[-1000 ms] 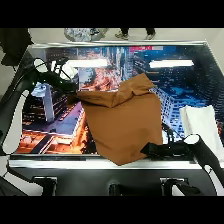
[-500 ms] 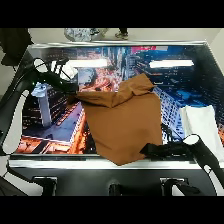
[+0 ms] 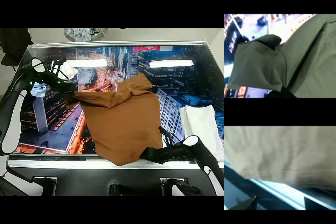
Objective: Fold the shirts.
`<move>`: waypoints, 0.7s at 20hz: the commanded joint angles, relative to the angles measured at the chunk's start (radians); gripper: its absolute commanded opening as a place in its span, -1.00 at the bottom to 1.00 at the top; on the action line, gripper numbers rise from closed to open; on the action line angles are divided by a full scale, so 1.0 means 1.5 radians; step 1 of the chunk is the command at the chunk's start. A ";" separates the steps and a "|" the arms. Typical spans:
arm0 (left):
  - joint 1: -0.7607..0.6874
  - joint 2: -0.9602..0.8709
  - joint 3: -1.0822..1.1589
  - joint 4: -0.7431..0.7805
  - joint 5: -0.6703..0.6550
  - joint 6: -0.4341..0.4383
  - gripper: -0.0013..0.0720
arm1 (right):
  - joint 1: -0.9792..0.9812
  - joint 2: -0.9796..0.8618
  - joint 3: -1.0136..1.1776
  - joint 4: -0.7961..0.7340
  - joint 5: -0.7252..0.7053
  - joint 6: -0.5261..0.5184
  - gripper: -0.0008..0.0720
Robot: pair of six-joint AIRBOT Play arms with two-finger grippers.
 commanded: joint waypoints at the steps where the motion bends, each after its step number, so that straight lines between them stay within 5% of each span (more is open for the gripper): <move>1: 0.002 0.000 0.000 0.000 0.000 0.000 -0.89 | 0.000 0.000 -0.027 0.034 -0.117 0.003 0.90; 3: 0.002 0.000 0.000 0.000 0.000 0.000 -0.89 | 0.001 0.000 -0.027 0.070 -0.193 0.003 0.72; 5: 0.003 0.000 0.000 0.000 0.000 0.000 -0.89 | 0.001 0.000 -0.027 0.109 -0.253 0.002 -0.16; 6: 0.003 0.000 0.000 0.000 0.000 0.000 -0.89 | 0.001 0.000 -0.026 0.130 -0.275 0.000 -0.85; 10: 0.010 0.000 0.000 0.000 -0.034 0.019 -0.89 | 0.000 0.001 0.052 0.118 -0.346 -0.077 -0.88; 14: 0.027 0.000 -0.007 -0.007 -0.108 0.019 -0.89 | 0.000 -0.002 0.233 -0.106 -0.485 -0.015 -0.88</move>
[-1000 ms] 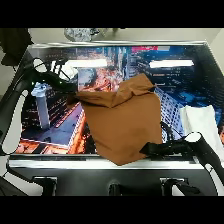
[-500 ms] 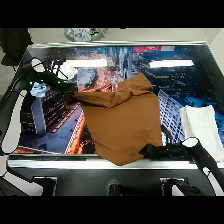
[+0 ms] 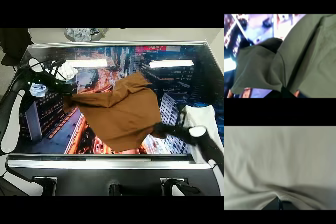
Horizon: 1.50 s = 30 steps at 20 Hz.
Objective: Fold the shirts.
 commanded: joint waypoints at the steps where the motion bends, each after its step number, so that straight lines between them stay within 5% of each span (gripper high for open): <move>1: 0.008 0.000 -0.019 -0.020 -0.073 0.006 -0.89 | 0.000 -0.008 0.127 -0.190 -0.151 0.083 -0.88; 4: 0.006 0.002 -0.127 -0.121 -0.101 0.011 -0.89 | 0.000 -0.069 0.147 -0.230 -0.145 0.213 -0.88; 7: 0.003 0.003 -0.243 -0.216 -0.100 0.032 -0.89 | 0.000 -0.144 0.147 -0.218 0.007 0.195 -0.84; 8: 0.003 0.006 -0.259 -0.235 -0.100 0.045 -0.89 | -0.001 -0.146 0.147 -0.219 0.027 0.174 -0.42; 9: 0.004 0.010 -0.260 -0.232 -0.099 0.048 -0.89 | -0.005 -0.139 0.154 -0.218 0.049 0.150 0.41; 10: 0.009 0.017 -0.258 -0.232 -0.089 0.058 -0.89 | -0.012 -0.128 0.170 -0.220 0.087 0.114 0.97; 16: 0.048 0.042 -0.259 -0.232 -0.034 0.066 -0.89 | -0.168 -0.119 0.186 -0.180 0.418 -0.014 0.90; 18: 0.045 0.042 -0.259 -0.232 -0.021 0.074 -0.89 | -0.151 -0.119 0.095 -0.113 0.388 -0.033 0.90; 22: 0.036 0.043 -0.259 -0.234 -0.016 0.074 -0.89 | -0.052 -0.123 -0.026 0.051 0.169 -0.044 0.85; 24: 0.036 0.043 -0.259 -0.234 -0.014 0.074 -0.89 | 0.003 -0.125 -0.025 0.079 0.092 -0.038 0.65; 25: 0.037 0.043 -0.259 -0.234 -0.013 0.074 -0.89 | 0.022 -0.125 -0.025 0.096 0.061 -0.023 0.37; 27: 0.037 0.043 -0.259 -0.234 -0.013 0.074 -0.89 | 0.036 -0.125 -0.020 0.104 0.052 0.004 -0.90; 30: 0.040 0.067 -0.254 -0.234 -0.011 0.083 -0.89 | 0.032 -0.119 0.049 0.074 0.136 -0.072 -0.88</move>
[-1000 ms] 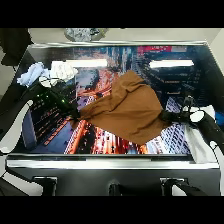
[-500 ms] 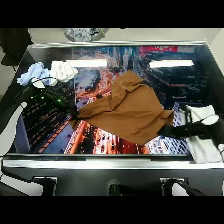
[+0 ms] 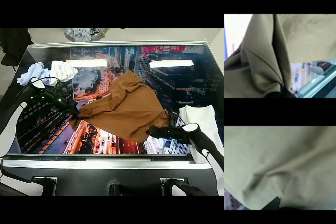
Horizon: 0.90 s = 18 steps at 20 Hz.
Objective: Fold the shirts.
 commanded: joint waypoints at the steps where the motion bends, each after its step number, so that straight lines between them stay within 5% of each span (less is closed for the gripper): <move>1: 0.006 0.045 0.014 -0.001 0.025 0.012 -0.90 | 0.009 0.016 0.093 -0.021 0.072 -0.066 -0.88; 4: 0.023 0.187 0.090 -0.001 0.160 0.010 -0.89 | 0.009 0.092 0.338 -0.149 0.132 -0.117 -0.88; 9: 0.067 0.481 0.231 -0.001 0.424 0.009 -0.89 | 0.009 0.246 0.770 -0.357 -0.005 -0.108 -0.88; 12: 0.069 0.606 0.231 -0.001 0.533 -0.016 -0.89 | 0.009 0.322 0.831 -0.363 -0.011 -0.060 -0.88; 18: 0.070 0.667 0.231 0.066 0.552 -0.058 -0.89 | 0.009 0.336 0.831 -0.378 0.128 -0.007 -0.88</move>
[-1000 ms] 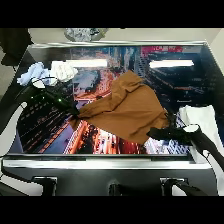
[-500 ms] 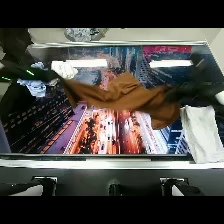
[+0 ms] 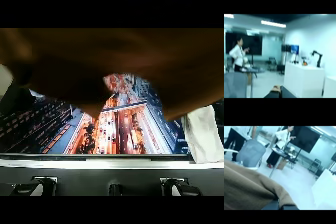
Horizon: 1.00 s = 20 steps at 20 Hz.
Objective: Fold the shirts.
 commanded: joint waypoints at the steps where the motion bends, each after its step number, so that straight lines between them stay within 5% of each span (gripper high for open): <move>1: 0.002 0.027 0.000 0.086 0.032 -0.061 -0.89 | 0.000 -0.002 0.016 -0.016 0.061 0.050 -0.88; 8: 0.002 -0.136 -0.109 0.207 -0.195 -0.098 -0.89 | 0.001 -0.286 -0.033 0.009 0.366 0.092 -0.88; 15: -0.005 -0.434 -0.284 0.201 -0.116 -0.094 -0.89 | 0.001 -0.666 -0.124 0.187 0.127 0.084 -0.88; 20: -0.006 -0.551 -0.284 0.081 -0.129 -0.094 -0.87 | 0.001 -0.755 -0.124 0.306 0.064 0.090 -0.81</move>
